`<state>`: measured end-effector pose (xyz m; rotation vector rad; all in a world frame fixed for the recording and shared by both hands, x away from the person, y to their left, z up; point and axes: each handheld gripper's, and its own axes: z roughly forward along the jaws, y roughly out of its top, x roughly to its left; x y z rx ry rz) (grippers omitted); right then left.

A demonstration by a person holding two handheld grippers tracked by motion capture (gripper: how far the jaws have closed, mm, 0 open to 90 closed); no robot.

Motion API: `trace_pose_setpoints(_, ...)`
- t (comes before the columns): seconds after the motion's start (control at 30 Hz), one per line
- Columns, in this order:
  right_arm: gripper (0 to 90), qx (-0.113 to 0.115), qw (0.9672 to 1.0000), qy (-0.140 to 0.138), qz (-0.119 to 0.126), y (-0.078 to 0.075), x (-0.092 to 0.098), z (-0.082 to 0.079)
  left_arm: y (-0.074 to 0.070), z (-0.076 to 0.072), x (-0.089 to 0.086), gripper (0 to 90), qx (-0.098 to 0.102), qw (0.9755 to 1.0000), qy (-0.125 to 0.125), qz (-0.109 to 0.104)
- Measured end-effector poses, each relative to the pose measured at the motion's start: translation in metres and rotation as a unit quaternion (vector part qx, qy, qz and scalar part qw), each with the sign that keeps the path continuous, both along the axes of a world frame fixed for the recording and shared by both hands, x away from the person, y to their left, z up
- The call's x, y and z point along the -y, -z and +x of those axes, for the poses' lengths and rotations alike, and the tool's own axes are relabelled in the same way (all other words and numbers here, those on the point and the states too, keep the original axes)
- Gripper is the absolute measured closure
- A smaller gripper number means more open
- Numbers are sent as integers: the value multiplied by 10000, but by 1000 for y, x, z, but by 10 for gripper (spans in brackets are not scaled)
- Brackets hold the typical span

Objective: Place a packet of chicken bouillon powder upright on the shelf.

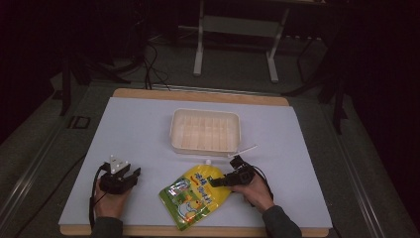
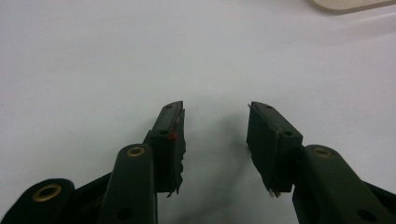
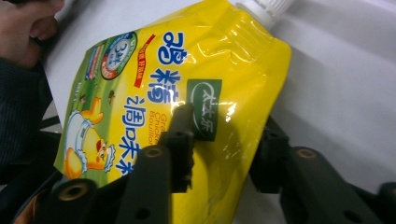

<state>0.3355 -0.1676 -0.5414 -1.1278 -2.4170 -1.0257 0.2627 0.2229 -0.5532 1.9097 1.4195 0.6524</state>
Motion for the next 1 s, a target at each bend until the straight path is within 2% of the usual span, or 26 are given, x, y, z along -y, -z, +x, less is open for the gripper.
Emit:
trace_pose_setpoints(0.27, 828, -43, 9997, -180, -179, -1, -16, 3, 0, 0, 0, 561, 1, 10000, 9, 4)
trace_pose_setpoints(0.4, 893, -323, 9993, -28, -204, -5, -21, 6, 0, 0, 0, 561, 5, 10000, 8, 3)
trace_pose_setpoints(0.47, 897, -379, 9991, -48, -186, -7, -23, 7, 0, 0, 0, 561, 8, 10000, 6, 3)
trace_pose_setpoints(0.77, 900, -231, 9995, -212, 67, -34, -28, 8, 0, 0, 0, 561, 31, 10000, -14, -8)
trace_pose_setpoints(1.0, 900, -22, 9993, -378, 80, -49, -38, 9, -1, -1, 0, 562, 49, 10000, -35, -53)
